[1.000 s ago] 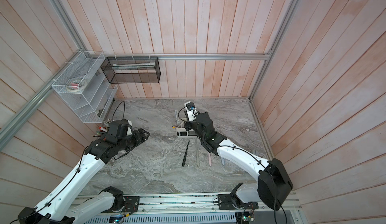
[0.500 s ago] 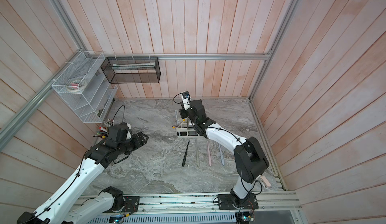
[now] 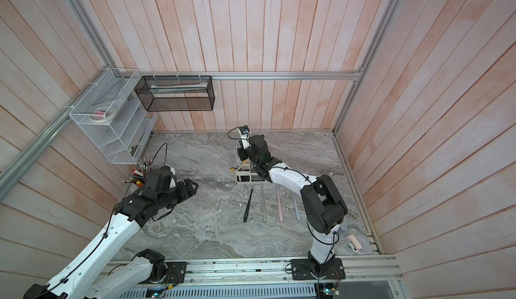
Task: Place the toothbrush into the toothbrush holder
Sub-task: Place the toothbrush in the toothbrush holder.
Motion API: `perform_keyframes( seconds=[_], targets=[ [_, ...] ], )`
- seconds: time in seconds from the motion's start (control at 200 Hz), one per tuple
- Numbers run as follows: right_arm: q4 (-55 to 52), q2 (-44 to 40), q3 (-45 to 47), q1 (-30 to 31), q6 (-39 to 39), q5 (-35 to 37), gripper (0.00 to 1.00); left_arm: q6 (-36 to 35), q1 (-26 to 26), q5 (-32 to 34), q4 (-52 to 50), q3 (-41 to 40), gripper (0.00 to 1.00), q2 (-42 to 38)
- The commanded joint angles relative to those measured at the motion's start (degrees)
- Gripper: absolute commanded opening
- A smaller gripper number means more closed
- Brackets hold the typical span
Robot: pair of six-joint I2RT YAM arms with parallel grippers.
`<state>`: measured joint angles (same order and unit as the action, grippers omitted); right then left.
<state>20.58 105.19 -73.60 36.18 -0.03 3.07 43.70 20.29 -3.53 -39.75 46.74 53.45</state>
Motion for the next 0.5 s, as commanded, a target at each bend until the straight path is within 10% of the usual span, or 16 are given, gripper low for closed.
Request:
perform_keyframes(
  seconds=[0.0, 0.495],
  targets=[
    [1.66, 1.54, 0.39, 0.44, -0.04, 0.33, 0.00, -0.75, -0.17, 1.16, 1.38, -0.93, 0.85, -0.63],
    [2.71, 5.53, 2.11, 2.03, -1.19, 2.75, 0.00, -0.55, -0.17, 1.16, 1.60, -1.77, 0.85, -1.16]
  ],
)
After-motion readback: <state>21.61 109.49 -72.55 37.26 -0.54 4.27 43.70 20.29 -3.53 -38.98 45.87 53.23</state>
